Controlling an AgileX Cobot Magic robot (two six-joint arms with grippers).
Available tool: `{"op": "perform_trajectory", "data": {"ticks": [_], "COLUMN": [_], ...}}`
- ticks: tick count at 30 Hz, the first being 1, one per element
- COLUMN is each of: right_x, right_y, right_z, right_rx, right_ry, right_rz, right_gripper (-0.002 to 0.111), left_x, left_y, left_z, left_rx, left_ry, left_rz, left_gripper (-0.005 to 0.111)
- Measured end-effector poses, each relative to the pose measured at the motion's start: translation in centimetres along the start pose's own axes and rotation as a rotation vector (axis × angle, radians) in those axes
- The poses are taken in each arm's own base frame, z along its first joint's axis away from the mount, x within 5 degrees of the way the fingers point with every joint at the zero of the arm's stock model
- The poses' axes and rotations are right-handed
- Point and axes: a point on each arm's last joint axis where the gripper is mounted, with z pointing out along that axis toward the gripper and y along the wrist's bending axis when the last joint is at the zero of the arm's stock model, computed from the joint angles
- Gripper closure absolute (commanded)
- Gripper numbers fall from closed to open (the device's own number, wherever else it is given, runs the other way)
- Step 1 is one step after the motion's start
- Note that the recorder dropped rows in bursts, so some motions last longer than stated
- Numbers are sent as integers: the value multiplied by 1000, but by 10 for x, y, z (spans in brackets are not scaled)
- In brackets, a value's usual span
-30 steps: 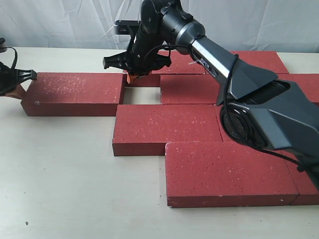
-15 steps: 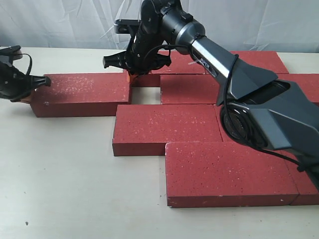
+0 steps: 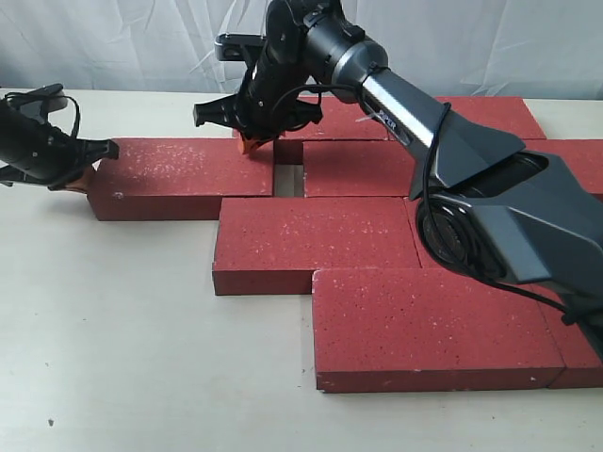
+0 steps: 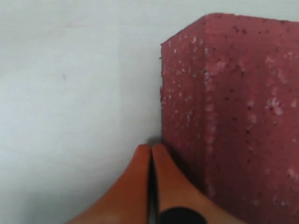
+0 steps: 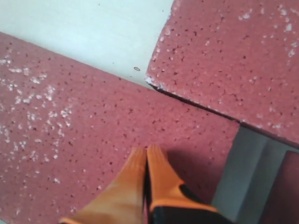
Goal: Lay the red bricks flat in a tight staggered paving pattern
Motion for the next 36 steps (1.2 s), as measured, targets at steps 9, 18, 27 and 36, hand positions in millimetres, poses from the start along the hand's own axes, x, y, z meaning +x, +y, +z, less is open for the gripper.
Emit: {"op": "perform_trajectory", "data": {"ticks": [9, 18, 27, 36], "right_x": [-2, -2, 0, -3], "right_y": [2, 2, 3, 9], "right_z": [0, 0, -1, -19], "right_rx": [-27, -27, -35, -59], "right_ry": [-23, -23, 6, 11], "right_rz": [19, 19, 24, 25], "right_gripper": [109, 109, 109, 109], "left_x": [3, 3, 3, -5], "left_y": [-32, -35, -8, -24], "left_z": [10, 11, -1, -53], "left_rx": [48, 56, 61, 51], "left_ry": [14, 12, 38, 17], "left_rz": [39, 34, -50, -29], "left_gripper": [107, 107, 107, 107]}}
